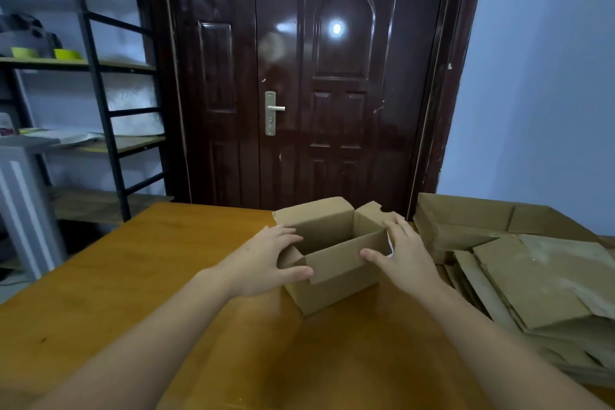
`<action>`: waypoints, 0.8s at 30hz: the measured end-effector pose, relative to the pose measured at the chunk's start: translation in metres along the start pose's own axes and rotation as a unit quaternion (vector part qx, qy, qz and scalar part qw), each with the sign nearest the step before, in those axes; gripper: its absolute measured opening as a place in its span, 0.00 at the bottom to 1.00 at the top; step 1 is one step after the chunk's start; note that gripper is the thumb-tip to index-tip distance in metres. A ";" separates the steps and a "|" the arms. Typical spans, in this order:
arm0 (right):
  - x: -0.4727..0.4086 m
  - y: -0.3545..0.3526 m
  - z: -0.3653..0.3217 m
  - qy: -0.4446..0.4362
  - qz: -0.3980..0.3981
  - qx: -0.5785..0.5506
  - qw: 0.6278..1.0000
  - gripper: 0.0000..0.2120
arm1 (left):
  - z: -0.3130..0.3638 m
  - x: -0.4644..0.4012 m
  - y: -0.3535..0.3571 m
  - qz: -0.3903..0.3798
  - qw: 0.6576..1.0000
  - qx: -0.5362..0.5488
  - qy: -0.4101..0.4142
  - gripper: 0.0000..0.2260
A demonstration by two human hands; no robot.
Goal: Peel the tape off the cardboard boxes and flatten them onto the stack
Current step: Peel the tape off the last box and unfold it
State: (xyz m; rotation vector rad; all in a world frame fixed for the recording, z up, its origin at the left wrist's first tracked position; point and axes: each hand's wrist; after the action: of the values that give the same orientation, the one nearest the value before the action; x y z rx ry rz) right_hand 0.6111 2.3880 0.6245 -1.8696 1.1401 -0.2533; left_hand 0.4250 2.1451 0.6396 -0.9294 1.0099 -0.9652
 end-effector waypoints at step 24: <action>0.030 -0.001 0.010 0.025 -0.033 -0.133 0.990 0.40 | 0.001 -0.015 0.022 0.115 0.981 0.148 -0.050 0.56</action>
State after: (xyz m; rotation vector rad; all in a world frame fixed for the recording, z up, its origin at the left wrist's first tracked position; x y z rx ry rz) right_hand 0.6333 2.3703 0.6118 -2.1480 1.1951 -0.1931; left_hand 0.4265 2.1655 0.6233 -0.5936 0.8396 -0.8365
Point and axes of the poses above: each hand's wrist, its own x-axis away from the middle knuckle, its own y-axis out of the palm, z = x × y, and after that the axes turned 13 degrees about y, right-handed
